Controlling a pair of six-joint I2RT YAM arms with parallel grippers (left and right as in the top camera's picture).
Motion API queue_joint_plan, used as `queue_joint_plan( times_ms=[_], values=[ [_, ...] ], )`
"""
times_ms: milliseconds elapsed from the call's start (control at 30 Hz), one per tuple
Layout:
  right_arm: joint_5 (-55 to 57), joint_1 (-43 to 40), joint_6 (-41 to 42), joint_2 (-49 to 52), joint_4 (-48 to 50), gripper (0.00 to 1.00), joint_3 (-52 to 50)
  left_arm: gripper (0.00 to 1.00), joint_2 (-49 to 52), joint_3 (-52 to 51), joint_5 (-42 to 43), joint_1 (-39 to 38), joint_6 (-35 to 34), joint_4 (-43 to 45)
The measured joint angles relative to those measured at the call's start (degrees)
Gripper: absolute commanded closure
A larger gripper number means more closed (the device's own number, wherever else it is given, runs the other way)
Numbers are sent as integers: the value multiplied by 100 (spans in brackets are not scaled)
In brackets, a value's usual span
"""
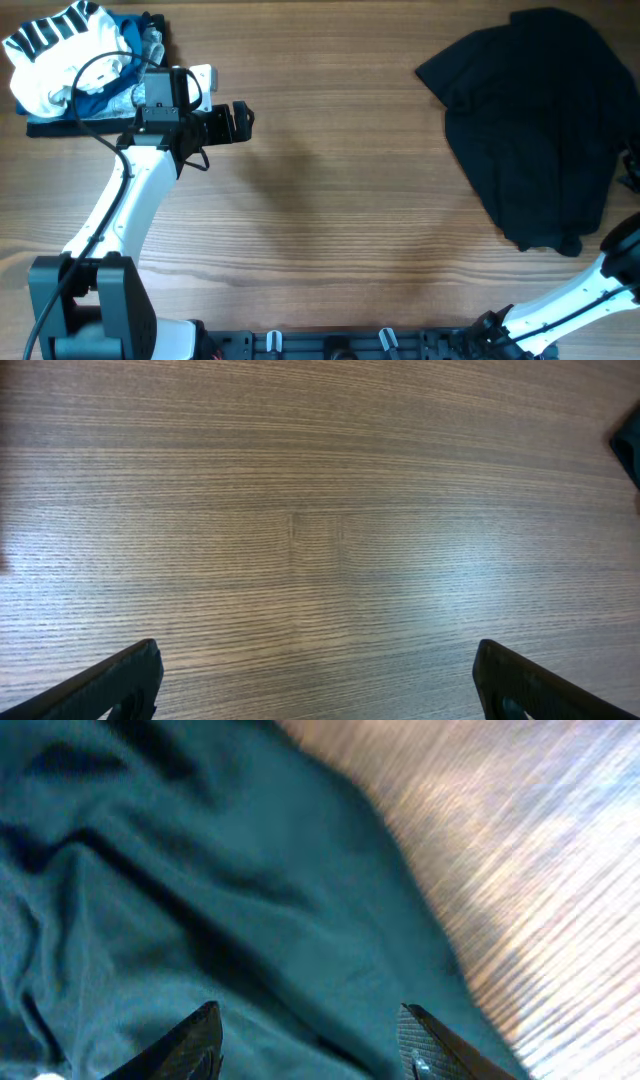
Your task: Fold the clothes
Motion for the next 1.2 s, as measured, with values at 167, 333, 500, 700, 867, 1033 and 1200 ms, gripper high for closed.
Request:
queue_joint_plan(
  times_ms=[167, 333, 500, 700, 867, 1033, 1200],
  values=[
    [487, 855, -61, -192, -186, 41, -9, 0, 0, 0, -17, 0, 0, 76],
    [645, 1213, -70, -1220, -328, 9, -11, 0, 9, 0, -17, 0, 0, 144],
    [619, 1373, -382, -1224, -195, 6, -33, 0, 271, 0, -22, -20, -2, 219],
    [595, 2887, -684, -1207, -136, 4, -33, 0, 337, 2, -20, -289, -2, 393],
    [544, 3891, -706, -601, -70, 4, -33, 0, 337, 2, -20, -306, -26, 400],
    [341, 4369, -883, -254, 131, 24, -37, 0, 337, 2, -15, -306, -28, 398],
    [317, 4546, -1064, -133, 280, 14, -37, 0, 337, 2, 48, -341, -50, 435]
  ],
)
